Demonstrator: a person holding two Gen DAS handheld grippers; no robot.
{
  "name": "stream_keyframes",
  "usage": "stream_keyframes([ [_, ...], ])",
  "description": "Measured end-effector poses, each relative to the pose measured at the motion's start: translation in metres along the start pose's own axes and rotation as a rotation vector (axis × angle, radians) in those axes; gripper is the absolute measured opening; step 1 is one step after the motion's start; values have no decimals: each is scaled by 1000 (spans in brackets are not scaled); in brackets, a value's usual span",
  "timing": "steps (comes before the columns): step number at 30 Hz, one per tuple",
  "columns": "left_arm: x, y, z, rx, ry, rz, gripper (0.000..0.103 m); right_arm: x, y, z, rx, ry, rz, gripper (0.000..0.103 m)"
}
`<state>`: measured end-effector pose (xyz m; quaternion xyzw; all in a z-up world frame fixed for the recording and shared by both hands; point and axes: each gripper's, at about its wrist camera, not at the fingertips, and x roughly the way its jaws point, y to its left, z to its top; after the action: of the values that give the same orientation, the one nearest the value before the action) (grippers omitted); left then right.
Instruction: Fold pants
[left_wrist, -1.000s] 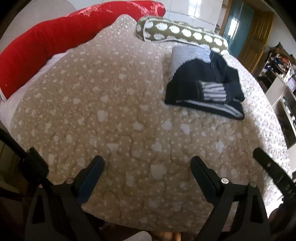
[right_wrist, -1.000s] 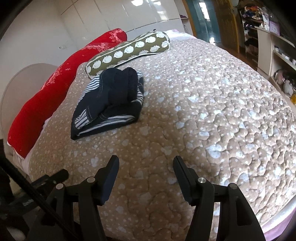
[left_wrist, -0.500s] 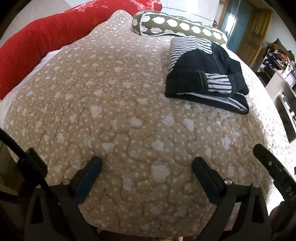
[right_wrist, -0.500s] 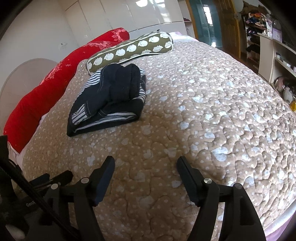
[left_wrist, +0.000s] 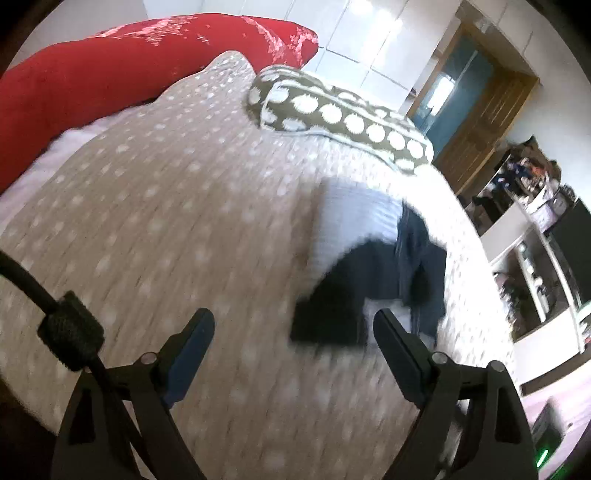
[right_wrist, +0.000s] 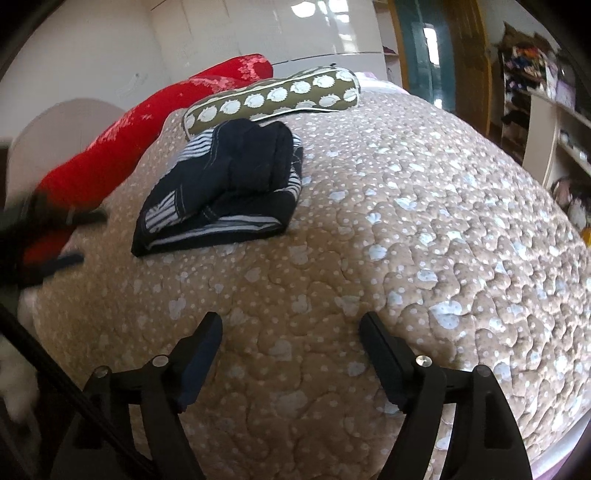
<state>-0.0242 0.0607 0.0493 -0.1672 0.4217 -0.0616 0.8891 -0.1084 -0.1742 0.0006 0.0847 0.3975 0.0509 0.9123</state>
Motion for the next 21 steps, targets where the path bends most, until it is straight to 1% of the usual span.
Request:
stream_keyframes([
  [2, 13, -3, 20, 2, -8, -25, 87, 1, 4, -1, -31, -1, -19, 83],
  [4, 25, -1, 32, -13, -2, -55, 87, 2, 7, -2, -56, 1, -31, 84],
  [8, 39, 19, 39, -86, 16, -147, 87, 3, 5, 5, -55, 21, -18, 84],
  [10, 48, 32, 42, -130, 46, -179, 87, 5, 2, 15, -33, 29, -9, 84],
  [11, 51, 36, 44, -150, 66, -199, 87, 5, -2, 25, -8, 27, -7, 84],
  [13, 59, 44, 49, -181, 109, -263, 87, 8, -7, 45, 37, 12, -1, 84],
  [14, 64, 47, 49, -189, 131, -282, 87, 12, -11, 62, 70, 5, 11, 84],
  [17, 79, 47, 48, -196, 172, -300, 87, 29, -20, 101, 164, -11, 80, 84],
  [19, 85, 45, 48, -191, 181, -301, 87, 45, -24, 119, 200, -13, 103, 84],
  [21, 88, 36, 49, -157, 176, -316, 87, 68, -26, 134, 240, 5, 108, 84],
])
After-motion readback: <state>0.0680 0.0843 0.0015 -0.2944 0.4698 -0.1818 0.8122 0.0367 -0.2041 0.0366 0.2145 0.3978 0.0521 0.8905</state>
